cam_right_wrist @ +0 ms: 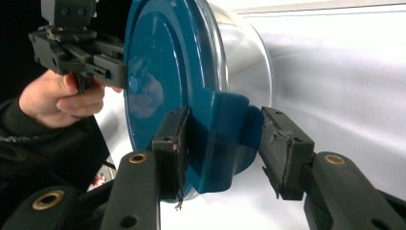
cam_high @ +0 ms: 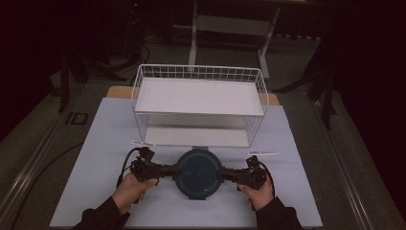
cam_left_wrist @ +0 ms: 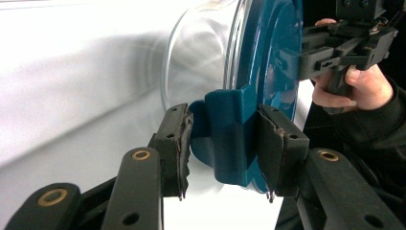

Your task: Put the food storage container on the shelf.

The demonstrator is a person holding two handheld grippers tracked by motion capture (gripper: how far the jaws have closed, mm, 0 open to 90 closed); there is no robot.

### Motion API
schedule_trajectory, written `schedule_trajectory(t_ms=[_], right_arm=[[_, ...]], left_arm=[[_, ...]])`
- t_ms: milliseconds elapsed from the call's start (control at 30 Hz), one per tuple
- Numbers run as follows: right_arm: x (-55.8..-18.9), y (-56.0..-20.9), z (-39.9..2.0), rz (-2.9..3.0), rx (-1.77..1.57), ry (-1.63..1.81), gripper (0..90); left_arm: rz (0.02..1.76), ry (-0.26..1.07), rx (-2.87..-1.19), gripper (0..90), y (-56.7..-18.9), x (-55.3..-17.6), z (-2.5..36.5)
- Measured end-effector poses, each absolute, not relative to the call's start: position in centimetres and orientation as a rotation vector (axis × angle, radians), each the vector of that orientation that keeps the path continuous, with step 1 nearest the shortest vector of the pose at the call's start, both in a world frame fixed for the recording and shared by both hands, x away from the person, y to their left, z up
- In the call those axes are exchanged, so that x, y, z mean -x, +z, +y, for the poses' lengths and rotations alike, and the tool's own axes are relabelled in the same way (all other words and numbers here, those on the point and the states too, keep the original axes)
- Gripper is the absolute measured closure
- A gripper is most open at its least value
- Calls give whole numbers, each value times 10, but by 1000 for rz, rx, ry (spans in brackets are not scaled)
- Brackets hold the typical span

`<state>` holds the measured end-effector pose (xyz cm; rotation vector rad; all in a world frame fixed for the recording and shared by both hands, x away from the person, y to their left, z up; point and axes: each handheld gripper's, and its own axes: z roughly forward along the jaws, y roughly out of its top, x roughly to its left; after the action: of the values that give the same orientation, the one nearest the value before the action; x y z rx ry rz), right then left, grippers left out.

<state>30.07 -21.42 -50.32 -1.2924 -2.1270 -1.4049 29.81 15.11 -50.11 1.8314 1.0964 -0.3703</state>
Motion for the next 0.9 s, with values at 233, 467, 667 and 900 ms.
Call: schedule_trajectory(t_ms=[233, 467, 667, 900], right_arm=[[-297, -504, -214, -2101, 1329, -1433, 547], [-294, -500, -212, -2130, 1339, -1430, 550], [-296, -499, -211, -2130, 1321, -1446, 552], [-305, -489, -212, -2155, 1292, -1482, 552]], left_arm=[[1122, -319, -1844, 567, -496, -290, 147], [1111, -304, -1838, 569, -496, -287, 148], [1097, -291, -1852, 572, -493, -288, 149], [1079, -266, -1834, 573, -485, -293, 149]])
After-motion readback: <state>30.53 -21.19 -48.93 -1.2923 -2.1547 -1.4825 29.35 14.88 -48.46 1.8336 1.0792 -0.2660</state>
